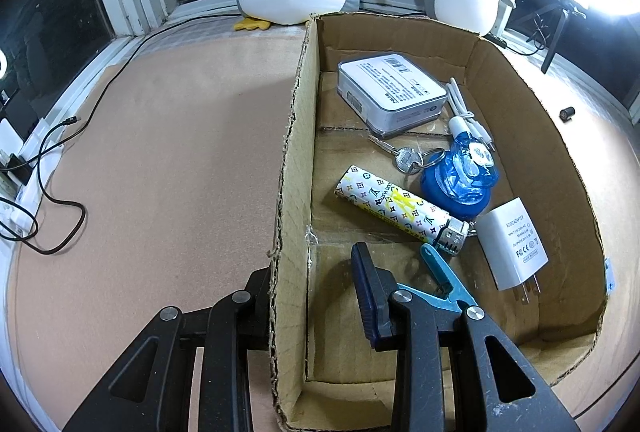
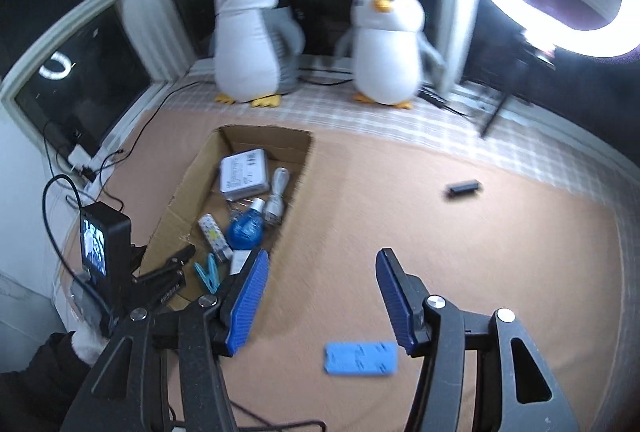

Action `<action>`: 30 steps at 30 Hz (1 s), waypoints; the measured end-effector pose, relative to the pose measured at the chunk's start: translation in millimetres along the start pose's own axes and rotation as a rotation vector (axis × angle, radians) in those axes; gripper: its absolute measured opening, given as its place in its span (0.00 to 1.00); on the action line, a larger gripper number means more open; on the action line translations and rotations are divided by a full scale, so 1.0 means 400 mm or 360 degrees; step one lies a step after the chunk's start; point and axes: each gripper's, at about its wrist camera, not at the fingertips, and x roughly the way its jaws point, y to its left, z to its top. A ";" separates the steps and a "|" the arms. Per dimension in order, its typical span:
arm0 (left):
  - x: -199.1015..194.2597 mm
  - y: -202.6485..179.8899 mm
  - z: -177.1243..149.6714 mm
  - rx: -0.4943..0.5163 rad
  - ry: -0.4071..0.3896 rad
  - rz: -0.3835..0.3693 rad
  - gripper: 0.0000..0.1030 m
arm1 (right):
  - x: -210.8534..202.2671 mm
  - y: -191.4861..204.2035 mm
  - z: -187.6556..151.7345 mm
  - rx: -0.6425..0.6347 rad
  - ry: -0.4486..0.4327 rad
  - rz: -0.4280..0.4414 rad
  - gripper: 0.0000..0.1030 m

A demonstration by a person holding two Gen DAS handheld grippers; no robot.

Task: Organize rigid objects
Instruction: 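Reach the right tool to the blue phone stand and grasp it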

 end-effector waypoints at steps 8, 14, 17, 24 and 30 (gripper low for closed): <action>0.000 0.000 0.002 0.0016 0.0002 -0.0005 0.32 | -0.015 -0.097 -0.097 0.0278 0.0098 0.0045 0.51; 0.000 0.002 0.000 0.0002 -0.0001 -0.0014 0.32 | 0.078 -0.147 -0.194 0.0511 0.0252 0.0146 0.51; 0.000 0.002 0.000 0.0001 0.0000 -0.0016 0.32 | 0.122 -0.162 -0.228 0.0598 0.0305 0.0193 0.51; 0.001 0.002 -0.003 0.0001 -0.0002 -0.0014 0.32 | 0.199 -0.187 -0.268 0.0737 0.0417 0.0244 0.51; 0.000 0.006 -0.005 -0.0007 -0.0002 -0.0022 0.32 | 0.258 -0.193 -0.282 0.0802 0.0498 0.0265 0.51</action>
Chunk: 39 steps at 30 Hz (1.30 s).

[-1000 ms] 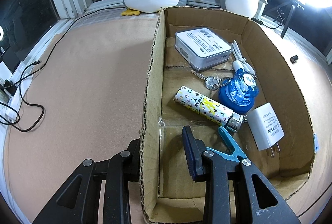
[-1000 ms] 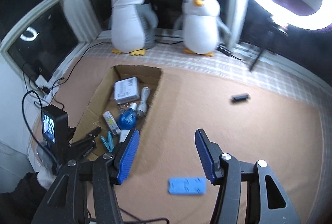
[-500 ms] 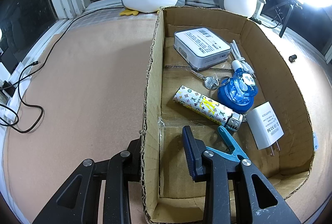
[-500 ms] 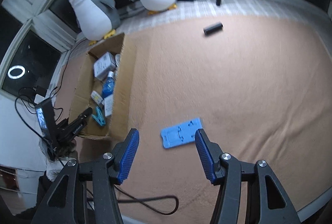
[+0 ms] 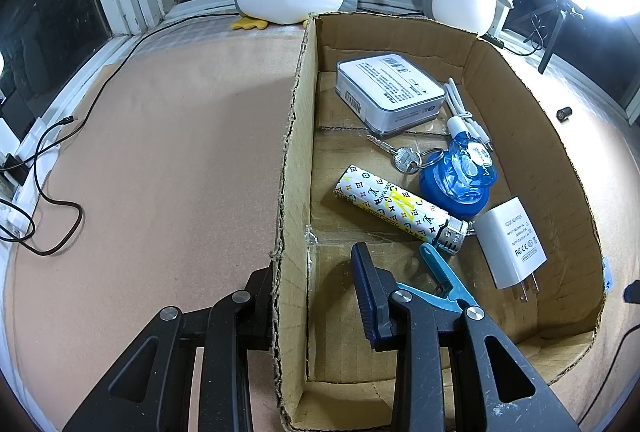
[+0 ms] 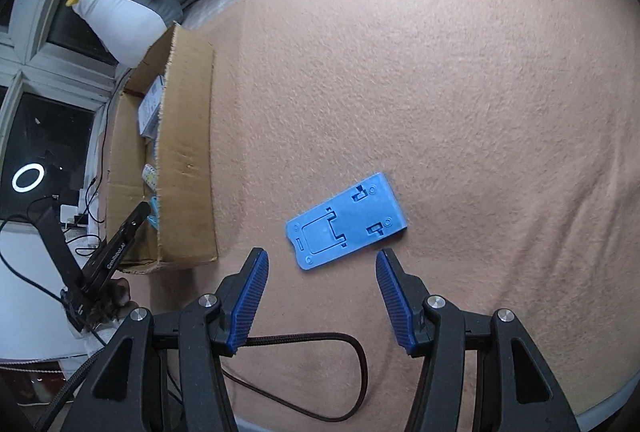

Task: Organize rigid objects
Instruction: 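Reach the right tool to the blue phone stand and grasp it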

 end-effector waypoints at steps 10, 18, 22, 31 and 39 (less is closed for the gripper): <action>-0.001 0.007 0.001 -0.0013 0.0000 -0.0010 0.32 | 0.044 -0.012 0.030 0.0064 0.0066 0.0024 0.51; -0.002 0.011 -0.002 -0.0022 -0.0002 -0.0017 0.32 | 0.061 0.020 0.079 0.0006 0.0039 -0.0035 0.51; -0.002 0.011 -0.001 -0.0022 -0.0002 -0.0018 0.32 | 0.075 0.051 0.110 -0.0042 0.0025 -0.0075 0.51; -0.001 0.017 0.000 -0.0031 -0.0002 -0.0030 0.32 | 0.123 0.157 0.157 -0.0328 0.0032 -0.0297 0.51; 0.001 0.023 0.000 -0.0043 -0.0002 -0.0035 0.34 | 0.150 0.221 0.122 -0.0643 0.0020 -0.0558 0.39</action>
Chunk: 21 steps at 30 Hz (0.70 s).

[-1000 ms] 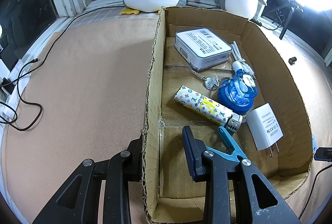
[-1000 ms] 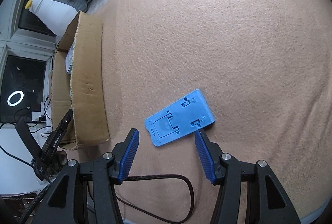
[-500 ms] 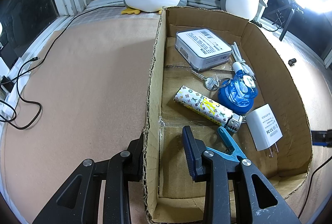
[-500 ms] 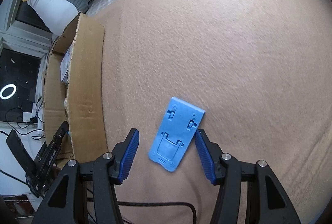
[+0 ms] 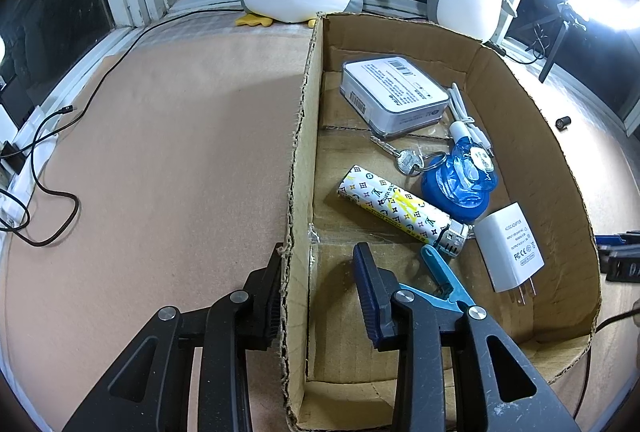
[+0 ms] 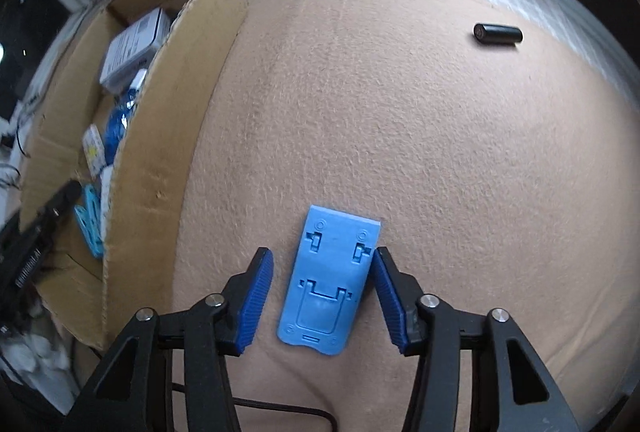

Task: Organize rigid objects
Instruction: 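Reach the right tool to the blue phone stand and grasp it, then carry the blue phone stand into the box and release it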

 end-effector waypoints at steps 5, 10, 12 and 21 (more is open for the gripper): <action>0.000 -0.001 -0.001 -0.0001 -0.0001 0.0002 0.34 | -0.004 -0.008 -0.010 -0.0017 -0.0010 0.0011 0.34; -0.001 0.000 -0.002 0.0002 -0.0002 0.0004 0.35 | -0.021 -0.034 -0.032 0.0019 -0.0041 0.0079 0.32; -0.001 0.000 -0.002 0.0003 -0.0001 0.0005 0.35 | -0.036 -0.032 -0.038 0.0024 -0.0060 0.0093 0.32; -0.004 -0.001 -0.003 0.0007 -0.0001 0.0013 0.35 | -0.169 -0.036 -0.026 -0.0009 -0.0230 0.0138 0.32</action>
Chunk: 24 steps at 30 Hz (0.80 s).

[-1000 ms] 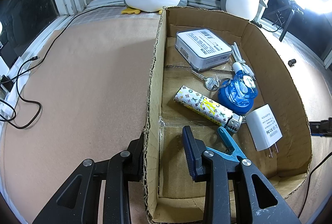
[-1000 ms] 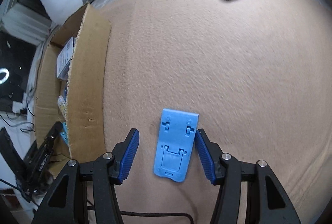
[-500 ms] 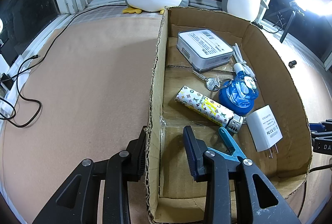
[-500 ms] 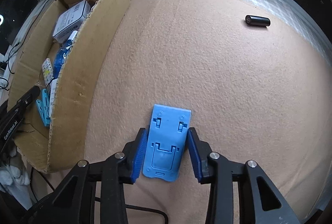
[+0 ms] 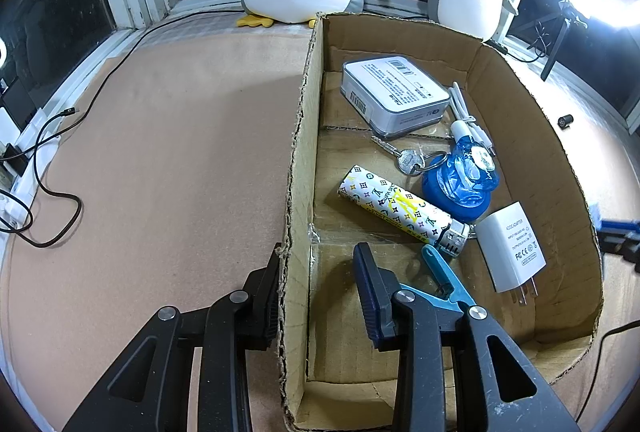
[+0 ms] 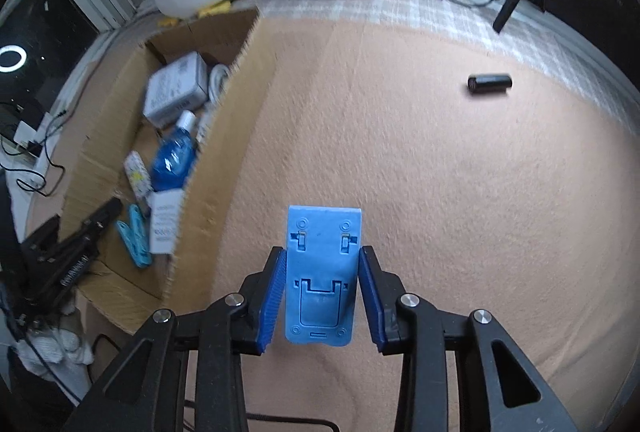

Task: Organize rigid objects
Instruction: 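Carry the blue phone stand into the box and release it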

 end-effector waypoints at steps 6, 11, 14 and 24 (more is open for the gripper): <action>0.000 0.000 0.000 0.0001 0.0000 0.0001 0.35 | -0.068 0.081 0.066 -0.0078 -0.0115 0.0104 0.32; -0.001 0.001 0.000 0.0003 0.0001 0.0004 0.35 | -0.054 0.180 0.105 -0.0179 -0.0116 0.0190 0.32; -0.001 0.002 0.000 0.0004 0.0000 0.0006 0.35 | -0.030 0.229 0.110 -0.0242 -0.0086 0.0231 0.32; -0.002 0.004 0.001 -0.0003 0.0001 0.0011 0.35 | 0.041 0.318 0.080 -0.0400 0.0040 0.0278 0.32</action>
